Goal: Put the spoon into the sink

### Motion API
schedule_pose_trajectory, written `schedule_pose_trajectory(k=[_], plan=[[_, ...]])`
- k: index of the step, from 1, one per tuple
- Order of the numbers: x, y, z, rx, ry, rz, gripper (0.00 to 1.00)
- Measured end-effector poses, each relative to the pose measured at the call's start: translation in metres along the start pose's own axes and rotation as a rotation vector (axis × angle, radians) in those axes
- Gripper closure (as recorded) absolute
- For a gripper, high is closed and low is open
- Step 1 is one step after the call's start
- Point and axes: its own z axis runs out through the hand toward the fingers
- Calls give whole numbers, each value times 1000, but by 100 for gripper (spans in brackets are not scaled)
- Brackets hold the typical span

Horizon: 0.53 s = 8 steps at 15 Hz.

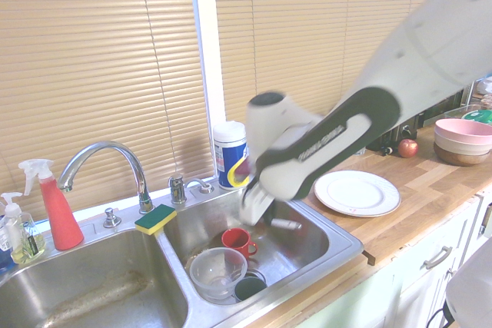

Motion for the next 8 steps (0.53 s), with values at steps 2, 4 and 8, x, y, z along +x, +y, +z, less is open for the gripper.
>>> schedule_pose_trajectory(k=[2,4,8], plan=[[15,-15,34,-33,-23,3,100],[34,-26,73,-58,-56,4,100],[43,-57,130,-100,-97,-20,100]])
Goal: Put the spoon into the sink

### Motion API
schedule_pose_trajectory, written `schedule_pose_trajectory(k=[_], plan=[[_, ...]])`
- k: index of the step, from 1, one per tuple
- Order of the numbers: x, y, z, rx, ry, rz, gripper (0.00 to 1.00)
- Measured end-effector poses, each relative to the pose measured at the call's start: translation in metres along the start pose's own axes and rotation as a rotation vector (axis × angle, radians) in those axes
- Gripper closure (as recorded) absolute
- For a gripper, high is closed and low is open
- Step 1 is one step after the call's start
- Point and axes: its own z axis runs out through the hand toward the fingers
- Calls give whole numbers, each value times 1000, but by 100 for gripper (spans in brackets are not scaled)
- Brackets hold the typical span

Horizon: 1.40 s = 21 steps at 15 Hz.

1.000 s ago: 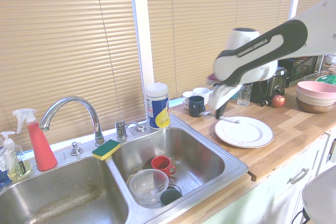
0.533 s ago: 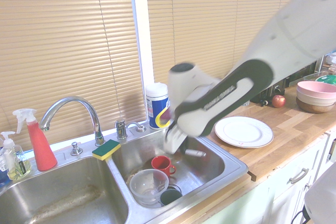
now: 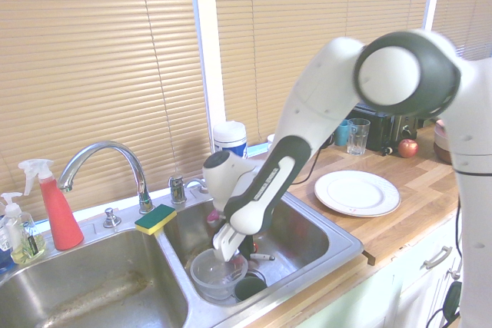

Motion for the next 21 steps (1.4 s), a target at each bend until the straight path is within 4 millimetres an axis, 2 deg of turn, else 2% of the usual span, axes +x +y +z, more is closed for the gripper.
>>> schedule_pose_trajectory(k=[4,6,7,21], plan=[[1,-8,32,-44,-24,-1,100],[3,-7,37,-46,-34,5,100],[5,-8,36,-42,-36,9,0],[10,-10,26,-27,-31,6,0]])
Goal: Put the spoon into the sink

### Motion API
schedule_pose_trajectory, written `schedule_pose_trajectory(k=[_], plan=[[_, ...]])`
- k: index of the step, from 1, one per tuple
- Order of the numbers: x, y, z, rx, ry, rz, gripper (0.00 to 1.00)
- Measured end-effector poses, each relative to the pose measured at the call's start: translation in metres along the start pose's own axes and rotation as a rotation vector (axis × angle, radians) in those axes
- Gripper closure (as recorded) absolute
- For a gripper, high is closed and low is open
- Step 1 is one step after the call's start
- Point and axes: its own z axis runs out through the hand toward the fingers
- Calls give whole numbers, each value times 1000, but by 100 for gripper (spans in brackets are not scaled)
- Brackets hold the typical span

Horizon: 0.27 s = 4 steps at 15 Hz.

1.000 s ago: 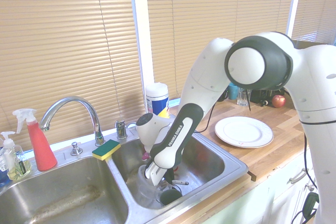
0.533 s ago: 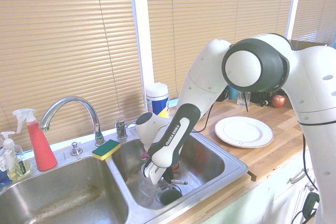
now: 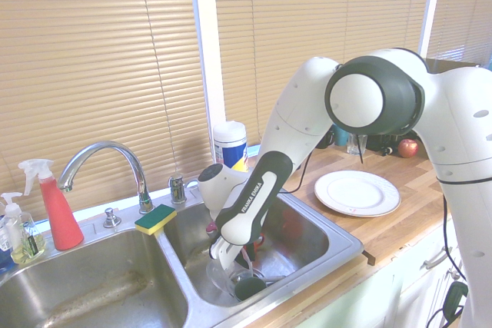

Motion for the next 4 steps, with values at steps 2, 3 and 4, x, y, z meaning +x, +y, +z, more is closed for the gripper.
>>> schedule_pose_trajectory(k=[2,3,4], plan=[[0,3,-15,13,14,4,0],[-4,8,-28,24,29,5,0],[-9,14,-45,42,56,8,0]])
